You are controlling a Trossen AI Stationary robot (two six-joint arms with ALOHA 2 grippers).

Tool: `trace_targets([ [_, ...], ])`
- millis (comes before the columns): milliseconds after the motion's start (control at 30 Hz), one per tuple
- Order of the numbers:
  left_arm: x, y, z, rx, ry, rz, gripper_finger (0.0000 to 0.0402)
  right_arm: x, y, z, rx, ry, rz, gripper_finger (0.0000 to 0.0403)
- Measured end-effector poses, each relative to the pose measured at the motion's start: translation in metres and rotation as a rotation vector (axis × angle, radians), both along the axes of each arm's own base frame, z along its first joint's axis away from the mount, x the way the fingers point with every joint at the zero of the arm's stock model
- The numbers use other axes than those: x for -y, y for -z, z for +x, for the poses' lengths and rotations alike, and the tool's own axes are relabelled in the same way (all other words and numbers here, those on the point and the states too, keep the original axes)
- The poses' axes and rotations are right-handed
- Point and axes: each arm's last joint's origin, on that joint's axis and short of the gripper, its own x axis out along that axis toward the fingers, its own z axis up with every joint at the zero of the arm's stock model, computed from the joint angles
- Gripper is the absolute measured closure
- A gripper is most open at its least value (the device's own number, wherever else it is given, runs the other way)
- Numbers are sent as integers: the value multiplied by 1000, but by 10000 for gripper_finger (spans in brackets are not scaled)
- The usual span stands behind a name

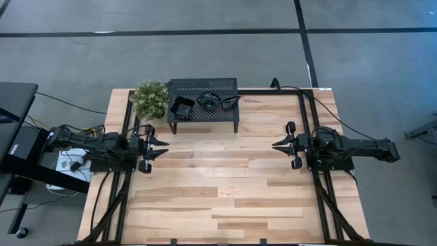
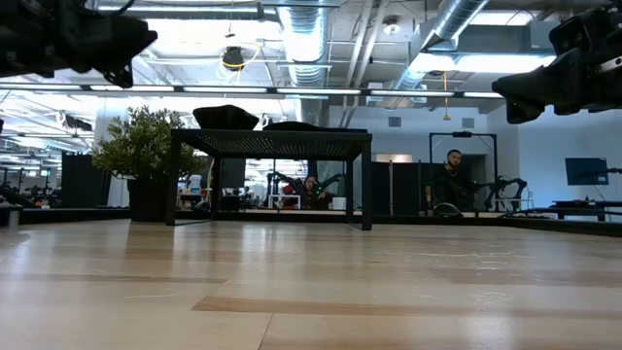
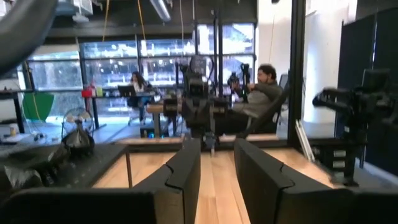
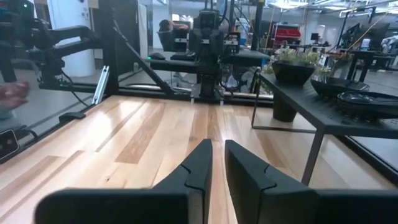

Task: Pick & Place Mini shaped plates
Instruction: Return to Home Position

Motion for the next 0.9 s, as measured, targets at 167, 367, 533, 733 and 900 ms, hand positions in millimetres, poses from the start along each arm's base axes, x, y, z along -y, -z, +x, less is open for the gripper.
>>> trace_targets([
  [167,0,-2,0,12,-3,-1,302,0,0,0,0,0,0,363],
  [367,0,-3,0,17,-2,-2,302,0,0,0,-1,0,0,363],
  [533,0,-3,0,17,-2,-2,302,0,0,0,0,0,0,363],
  [733,0,-2,0,17,-2,-2,302,0,0,0,0,0,0,363],
  [900,0,-3,0,16,4,-30,302,0,0,0,-1,0,0,364],
])
